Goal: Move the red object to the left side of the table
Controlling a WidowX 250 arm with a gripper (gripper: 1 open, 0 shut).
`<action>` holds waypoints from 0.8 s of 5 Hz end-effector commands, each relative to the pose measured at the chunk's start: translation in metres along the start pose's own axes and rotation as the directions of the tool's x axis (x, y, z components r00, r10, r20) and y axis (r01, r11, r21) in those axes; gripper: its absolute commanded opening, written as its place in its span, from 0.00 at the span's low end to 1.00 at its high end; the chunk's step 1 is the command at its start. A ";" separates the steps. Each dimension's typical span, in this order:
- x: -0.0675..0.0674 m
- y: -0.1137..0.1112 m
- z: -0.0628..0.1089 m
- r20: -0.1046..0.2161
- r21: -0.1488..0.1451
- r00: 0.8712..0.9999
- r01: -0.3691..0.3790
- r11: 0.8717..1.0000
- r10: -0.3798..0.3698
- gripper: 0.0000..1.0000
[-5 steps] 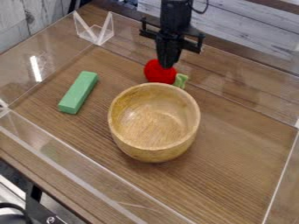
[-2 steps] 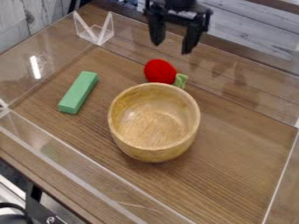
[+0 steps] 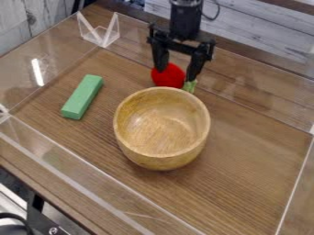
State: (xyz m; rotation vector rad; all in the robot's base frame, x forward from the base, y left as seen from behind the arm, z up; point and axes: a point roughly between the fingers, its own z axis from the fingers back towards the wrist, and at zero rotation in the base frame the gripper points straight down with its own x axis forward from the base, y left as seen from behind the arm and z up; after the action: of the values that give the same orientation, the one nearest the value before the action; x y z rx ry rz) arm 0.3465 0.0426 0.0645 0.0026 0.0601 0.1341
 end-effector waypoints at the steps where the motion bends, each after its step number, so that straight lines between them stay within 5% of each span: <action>1: 0.004 0.009 0.005 0.038 0.003 0.996 -0.075 0.997 0.075 1.00; 2: 0.003 0.009 0.001 0.036 0.006 0.999 -0.035 0.999 0.035 0.00; 4: 0.002 0.020 0.027 0.065 -0.044 0.997 0.034 0.998 -0.031 0.00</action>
State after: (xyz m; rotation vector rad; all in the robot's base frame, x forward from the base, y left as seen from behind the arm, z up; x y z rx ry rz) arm 0.3368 0.0597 0.0591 -0.0527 0.0962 0.1099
